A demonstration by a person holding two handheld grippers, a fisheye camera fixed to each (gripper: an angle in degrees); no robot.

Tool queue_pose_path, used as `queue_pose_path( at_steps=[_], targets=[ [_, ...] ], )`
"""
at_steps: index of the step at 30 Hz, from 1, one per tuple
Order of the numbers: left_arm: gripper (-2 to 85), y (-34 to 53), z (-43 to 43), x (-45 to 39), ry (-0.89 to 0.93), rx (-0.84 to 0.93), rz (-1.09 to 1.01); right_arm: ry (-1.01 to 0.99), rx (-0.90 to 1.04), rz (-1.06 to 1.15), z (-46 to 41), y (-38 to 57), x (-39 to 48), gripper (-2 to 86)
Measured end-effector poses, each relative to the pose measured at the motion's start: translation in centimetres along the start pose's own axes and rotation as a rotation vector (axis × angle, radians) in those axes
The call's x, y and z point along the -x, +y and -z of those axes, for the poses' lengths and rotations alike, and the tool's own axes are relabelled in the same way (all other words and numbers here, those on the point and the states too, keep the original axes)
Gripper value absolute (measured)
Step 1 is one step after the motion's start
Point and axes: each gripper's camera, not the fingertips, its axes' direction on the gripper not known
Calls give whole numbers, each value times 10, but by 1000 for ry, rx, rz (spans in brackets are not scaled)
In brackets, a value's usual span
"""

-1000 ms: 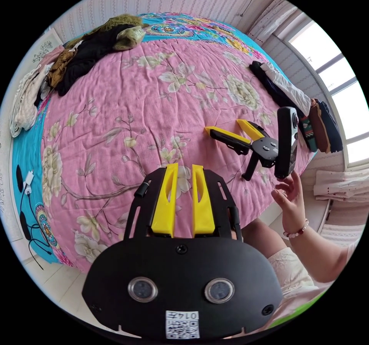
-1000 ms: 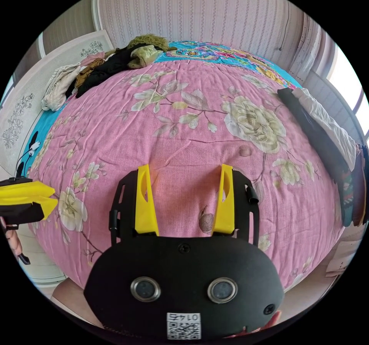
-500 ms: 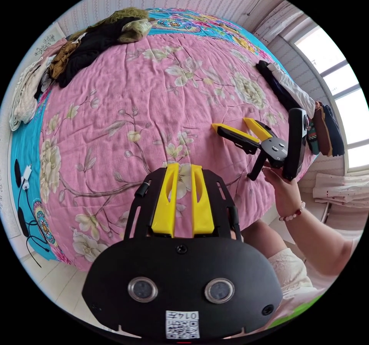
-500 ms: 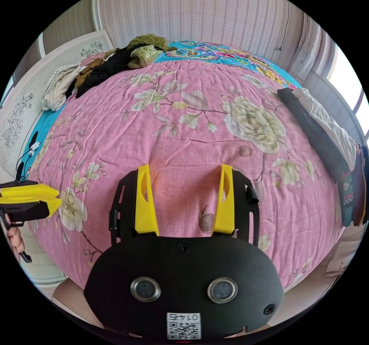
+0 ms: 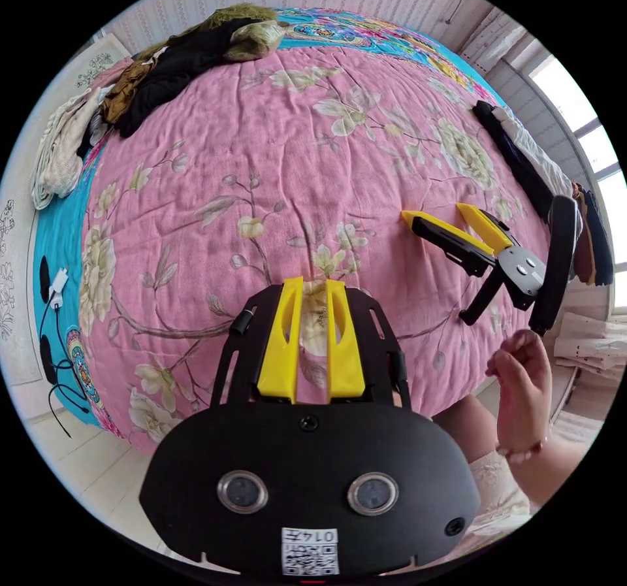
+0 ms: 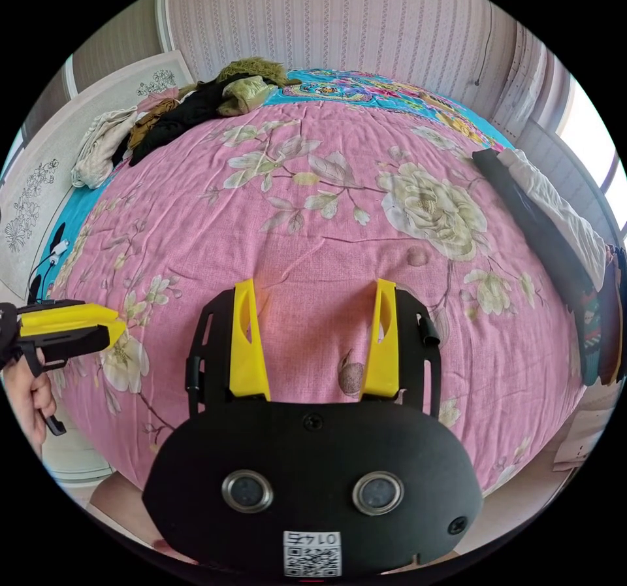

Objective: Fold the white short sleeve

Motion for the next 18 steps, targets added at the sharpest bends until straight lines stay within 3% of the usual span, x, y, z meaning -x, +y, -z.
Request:
queue_pose_path(
  at_steps=[18],
  targets=[
    [60,-8,-23,-40,-159,-47,136,2,1,0,0,-1,-10,239]
  ],
)
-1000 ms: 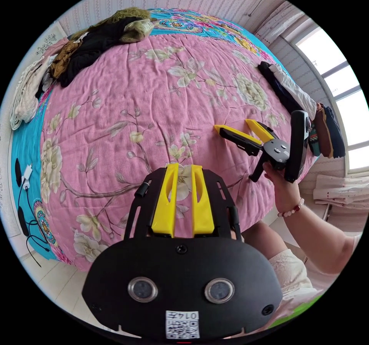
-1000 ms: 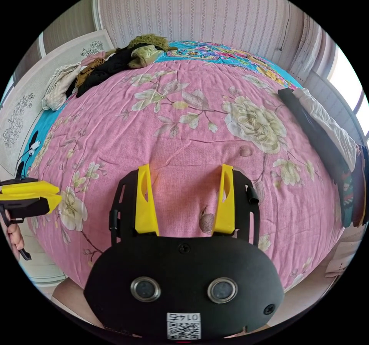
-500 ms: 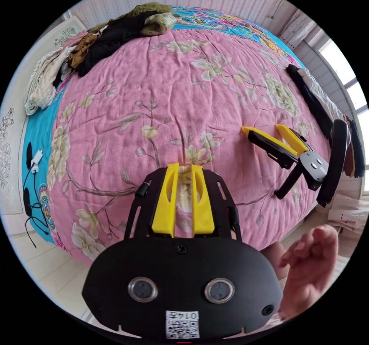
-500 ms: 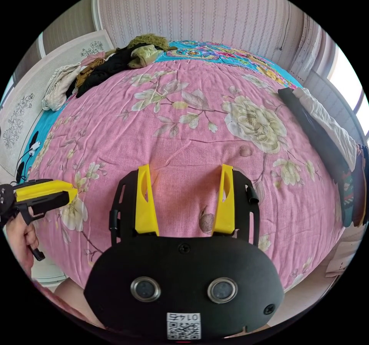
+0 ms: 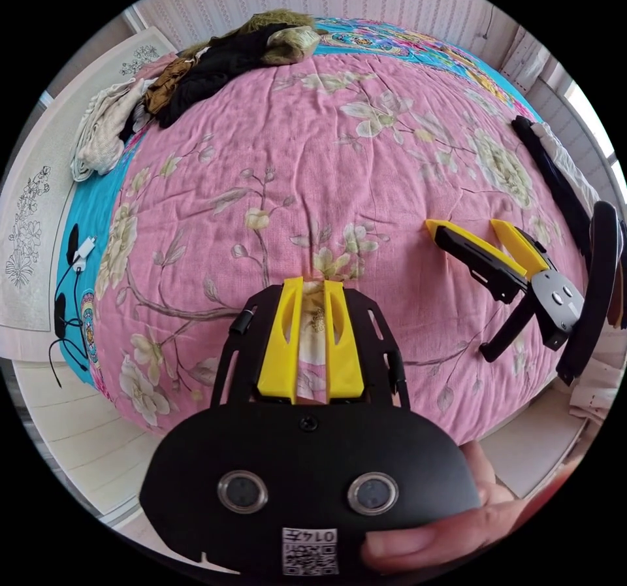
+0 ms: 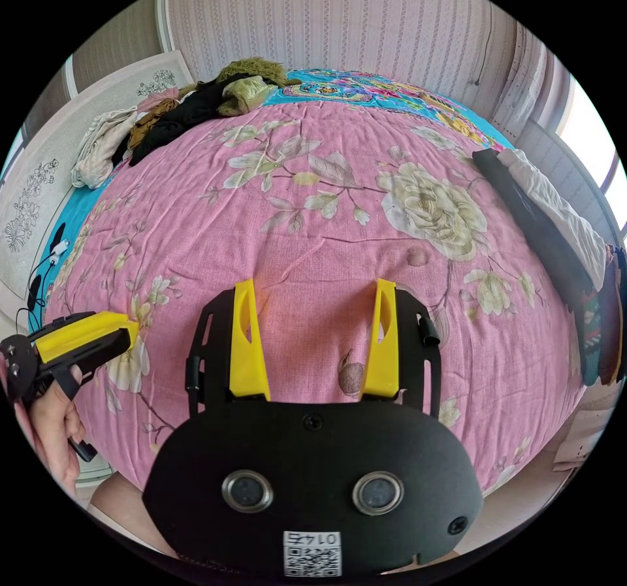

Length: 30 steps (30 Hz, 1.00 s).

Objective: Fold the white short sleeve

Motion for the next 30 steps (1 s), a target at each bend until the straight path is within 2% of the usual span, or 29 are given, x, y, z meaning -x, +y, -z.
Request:
queue_pose_path(
  at_steps=[13,20,30],
  targets=[
    [53,-10,1,-8,21,-2,113,1,1,0,6,-3,-4,239],
    [58,-19,3,-18,-28,27,19,1,1,0,11,-8,-3,239],
    [57,-30,10,-10,8,60,132,2,2,0,20,-19,2,239]
  ],
)
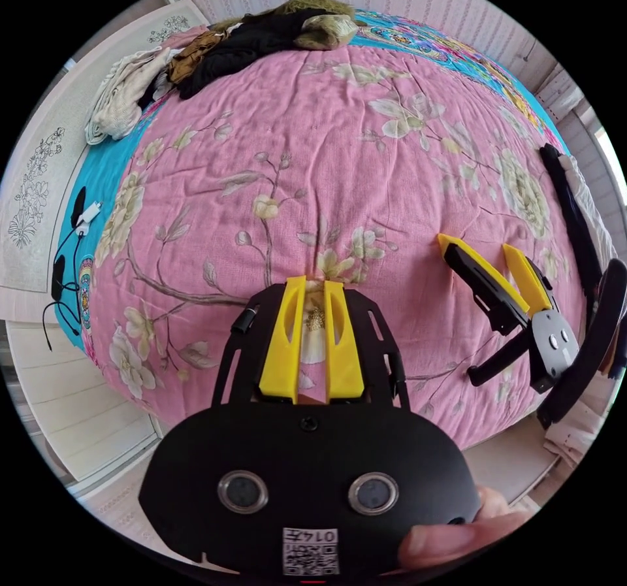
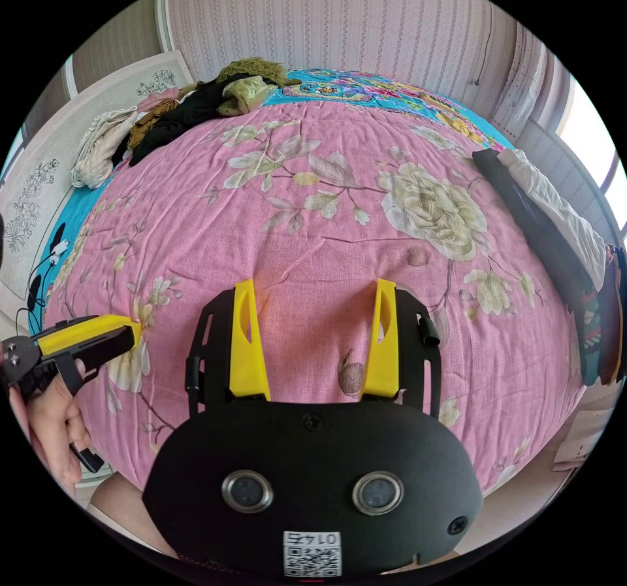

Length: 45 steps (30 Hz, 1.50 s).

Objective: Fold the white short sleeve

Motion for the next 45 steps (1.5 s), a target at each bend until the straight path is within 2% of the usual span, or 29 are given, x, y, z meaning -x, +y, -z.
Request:
queue_pose_path(
  at_steps=[5,25,31,37,45],
  targets=[
    [59,-4,7,3,8,-6,-92,0,0,0,5,-8,4,239],
    [62,-27,45,38,58,36,-170,-2,-1,-1,30,-64,39,239],
    [110,-35,64,53,115,59,-228,-5,5,-1,38,-90,55,239],
    [134,-41,91,71,68,16,-278,-7,6,-3,47,-119,74,240],
    [135,-49,96,89,26,53,-299,-16,12,-4,62,-167,104,239]
  ],
)
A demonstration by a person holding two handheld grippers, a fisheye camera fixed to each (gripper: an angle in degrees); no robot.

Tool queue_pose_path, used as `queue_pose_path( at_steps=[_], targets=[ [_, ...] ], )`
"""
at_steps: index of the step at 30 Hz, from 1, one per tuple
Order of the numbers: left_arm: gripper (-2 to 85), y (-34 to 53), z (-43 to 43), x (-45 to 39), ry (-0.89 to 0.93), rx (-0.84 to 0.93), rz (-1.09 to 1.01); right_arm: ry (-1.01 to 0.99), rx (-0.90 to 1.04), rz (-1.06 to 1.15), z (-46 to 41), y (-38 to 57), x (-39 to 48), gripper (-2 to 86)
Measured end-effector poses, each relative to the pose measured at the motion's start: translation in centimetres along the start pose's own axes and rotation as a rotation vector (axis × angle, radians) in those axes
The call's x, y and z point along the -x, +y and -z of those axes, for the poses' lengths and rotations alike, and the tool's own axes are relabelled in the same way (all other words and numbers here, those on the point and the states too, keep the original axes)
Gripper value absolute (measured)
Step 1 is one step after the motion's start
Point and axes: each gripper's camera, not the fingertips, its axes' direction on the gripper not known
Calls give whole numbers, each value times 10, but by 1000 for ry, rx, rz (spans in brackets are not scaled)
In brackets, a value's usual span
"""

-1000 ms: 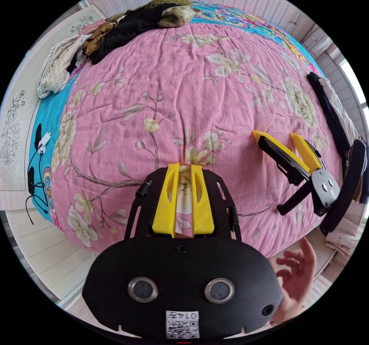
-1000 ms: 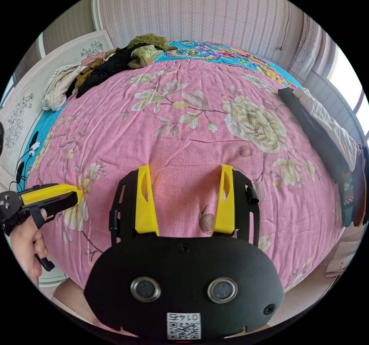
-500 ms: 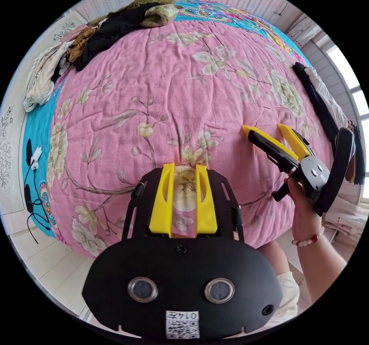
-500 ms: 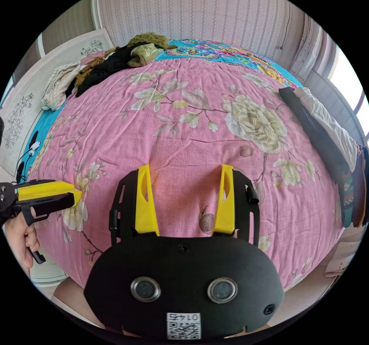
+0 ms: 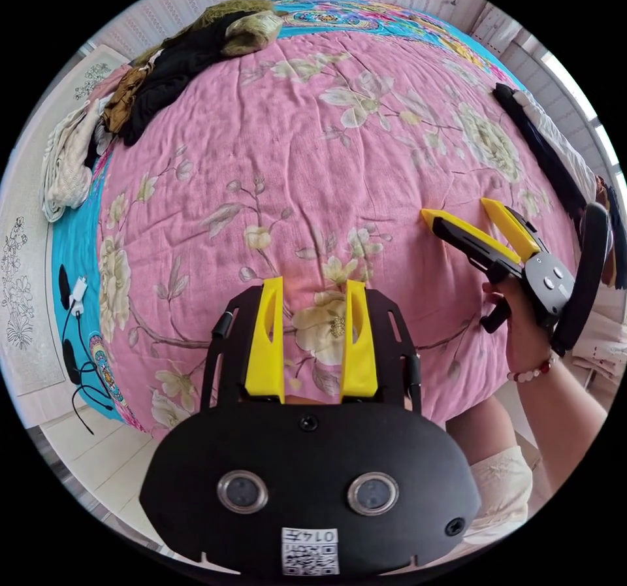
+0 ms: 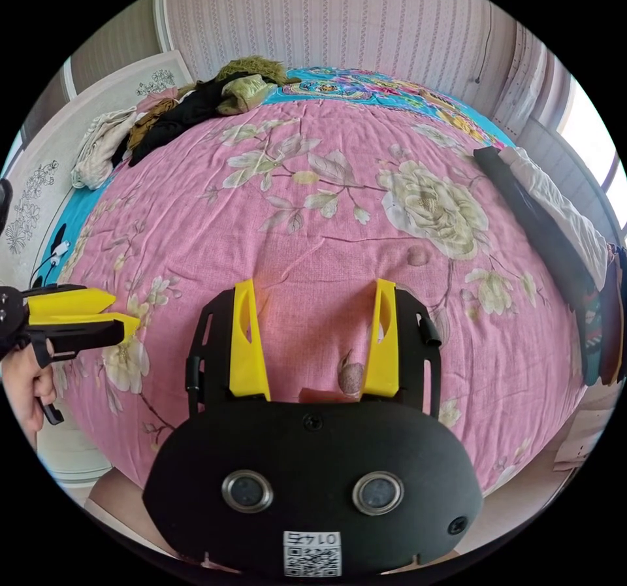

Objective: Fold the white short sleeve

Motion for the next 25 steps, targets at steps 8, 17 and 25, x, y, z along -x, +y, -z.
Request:
queue_pose_path(
  at_steps=[8,17,25],
  targets=[
    [140,9,30,42,53,-46,39,-18,30,7,19,-53,30,220],
    [152,14,71,153,3,-98,206,-142,-50,160,67,-156,90,217],
    [145,26,95,262,-35,-153,339,-239,-91,352,80,-270,197,235]
  ],
)
